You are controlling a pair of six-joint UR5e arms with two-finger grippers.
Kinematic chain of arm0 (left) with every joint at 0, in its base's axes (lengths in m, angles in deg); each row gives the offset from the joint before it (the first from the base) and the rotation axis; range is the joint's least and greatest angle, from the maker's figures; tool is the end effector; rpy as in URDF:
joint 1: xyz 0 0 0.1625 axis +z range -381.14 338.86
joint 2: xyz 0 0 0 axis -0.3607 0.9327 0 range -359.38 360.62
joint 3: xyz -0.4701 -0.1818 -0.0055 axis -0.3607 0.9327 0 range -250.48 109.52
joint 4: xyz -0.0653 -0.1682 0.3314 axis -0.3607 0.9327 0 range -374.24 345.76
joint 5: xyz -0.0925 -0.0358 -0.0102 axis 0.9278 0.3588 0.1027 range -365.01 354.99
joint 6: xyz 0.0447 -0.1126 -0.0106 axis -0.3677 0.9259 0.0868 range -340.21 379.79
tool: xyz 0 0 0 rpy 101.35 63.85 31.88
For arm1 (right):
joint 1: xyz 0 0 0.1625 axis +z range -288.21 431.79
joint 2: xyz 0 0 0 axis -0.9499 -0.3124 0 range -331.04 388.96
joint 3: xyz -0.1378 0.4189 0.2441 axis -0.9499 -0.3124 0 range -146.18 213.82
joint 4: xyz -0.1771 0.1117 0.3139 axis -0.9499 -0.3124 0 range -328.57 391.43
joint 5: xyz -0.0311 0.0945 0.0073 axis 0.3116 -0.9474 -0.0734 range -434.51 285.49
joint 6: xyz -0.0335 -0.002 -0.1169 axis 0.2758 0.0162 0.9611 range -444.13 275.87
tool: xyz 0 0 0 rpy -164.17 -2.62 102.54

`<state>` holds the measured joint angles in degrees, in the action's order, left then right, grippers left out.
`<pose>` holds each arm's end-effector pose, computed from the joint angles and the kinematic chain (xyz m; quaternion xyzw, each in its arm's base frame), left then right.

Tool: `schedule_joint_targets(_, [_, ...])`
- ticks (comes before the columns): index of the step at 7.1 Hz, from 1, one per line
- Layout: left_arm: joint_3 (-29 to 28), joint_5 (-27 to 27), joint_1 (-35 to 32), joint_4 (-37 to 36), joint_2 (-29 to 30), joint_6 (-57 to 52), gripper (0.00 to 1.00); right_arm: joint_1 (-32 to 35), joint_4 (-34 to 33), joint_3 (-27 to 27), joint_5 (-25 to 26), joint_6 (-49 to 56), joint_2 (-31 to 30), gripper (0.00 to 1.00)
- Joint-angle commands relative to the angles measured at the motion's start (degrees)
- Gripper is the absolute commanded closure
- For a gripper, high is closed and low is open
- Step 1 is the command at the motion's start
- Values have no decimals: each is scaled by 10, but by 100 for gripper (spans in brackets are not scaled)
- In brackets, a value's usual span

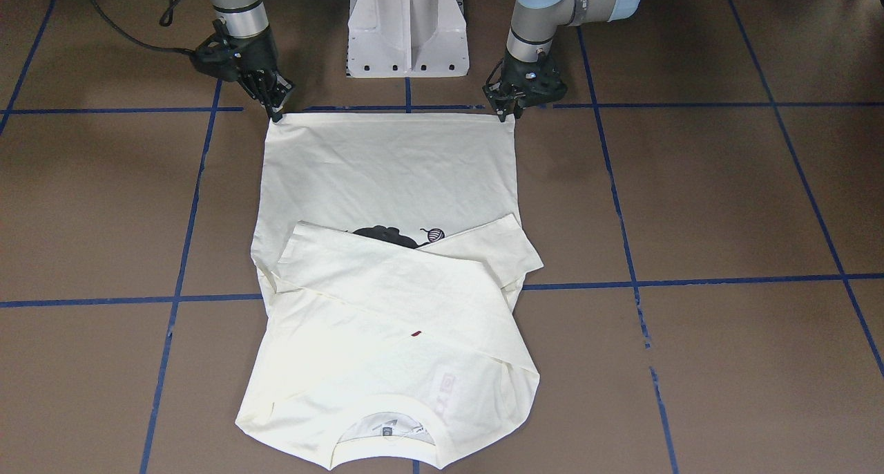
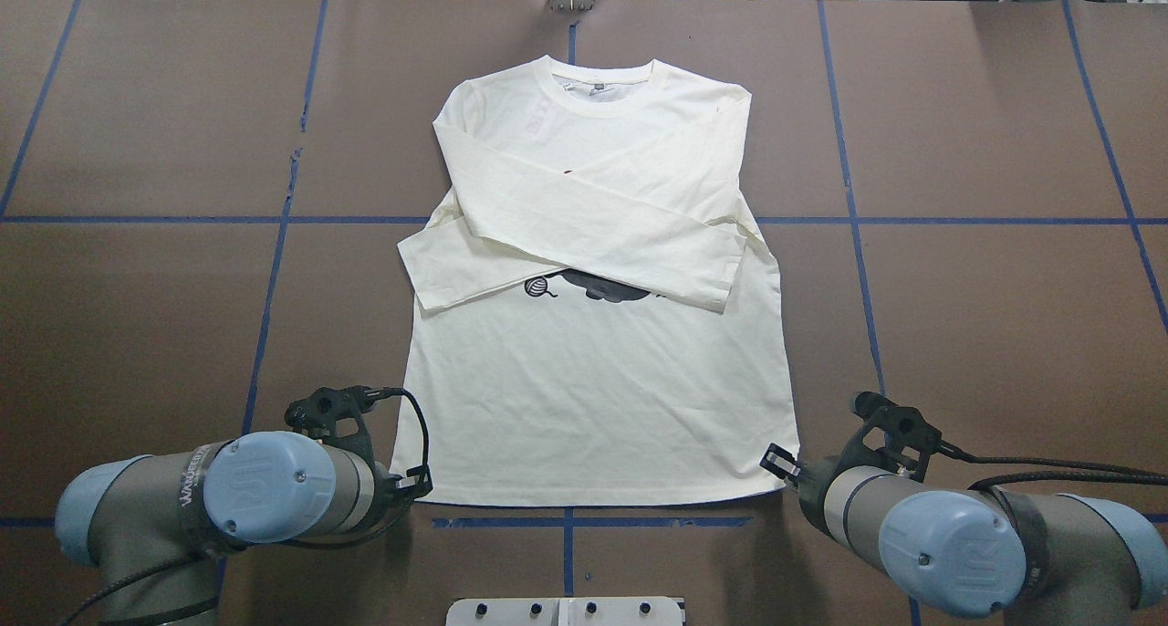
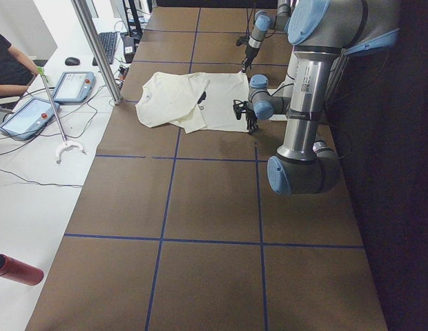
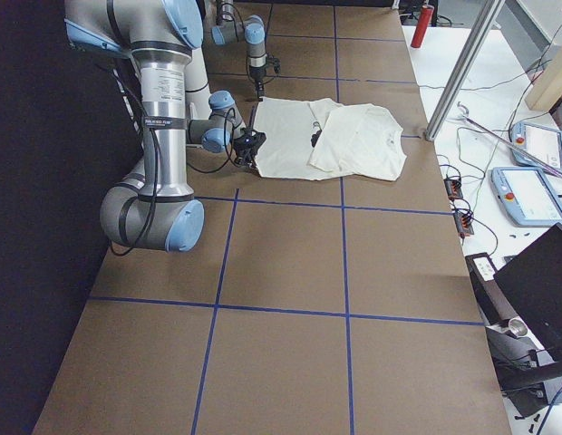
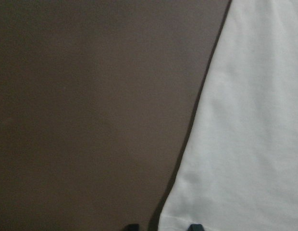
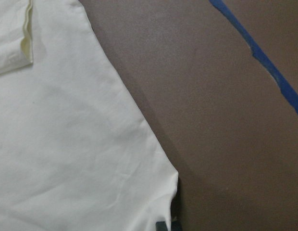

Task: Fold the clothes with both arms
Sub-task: 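Grasp the hem corners nearest the robot with both grippers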

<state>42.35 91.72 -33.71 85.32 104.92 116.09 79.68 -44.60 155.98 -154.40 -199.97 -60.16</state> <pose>0.5228 -0.2385 0.4481 -0.0322 0.3980 -0.1273 0.9080 -0.4336 -0.2163 0.4827 0.0178 -0.4051 0.2987 0.8639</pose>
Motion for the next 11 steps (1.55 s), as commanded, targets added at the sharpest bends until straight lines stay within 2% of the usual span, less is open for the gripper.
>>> schedule_joint_targets(1, [4, 4, -1, 0, 6, -1, 100, 0, 0, 0, 1, 0, -3, 100])
schedule_joint_targets(3, [20, 3, -1, 0, 5, 1, 100, 0, 0, 2, 0, 0, -3, 100])
schedule_joint_targets(4, [54, 3, -4, -1, -11, 3, 100, 5, 1, 15, 0, 0, -6, 100])
schedule_joint_targets(5, [113, 3, -1, 0, -56, 5, 100, 3, 1, 47, -3, -1, -30, 100])
schedule_joint_targets(6, [159, 9, 9, 1, -80, 25, 100, -7, 3, 78, -29, -2, -61, 100])
schedule_joint_targets(7, [164, 34, 17, 4, -72, 49, 100, -15, 3, 96, -39, -3, -65, 100])
schedule_joint_targets(9, [118, 68, 17, 0, 1, 61, 100, -10, 4, 108, -61, -2, -57, 100])
schedule_joint_targets(10, [122, 72, -22, 1, 15, 50, 100, 17, 2, 108, -81, 3, -34, 100])
schedule_joint_targets(11, [110, 87, -99, 0, 34, -9, 100, 82, -1, 93, -134, 43, -8, 100])
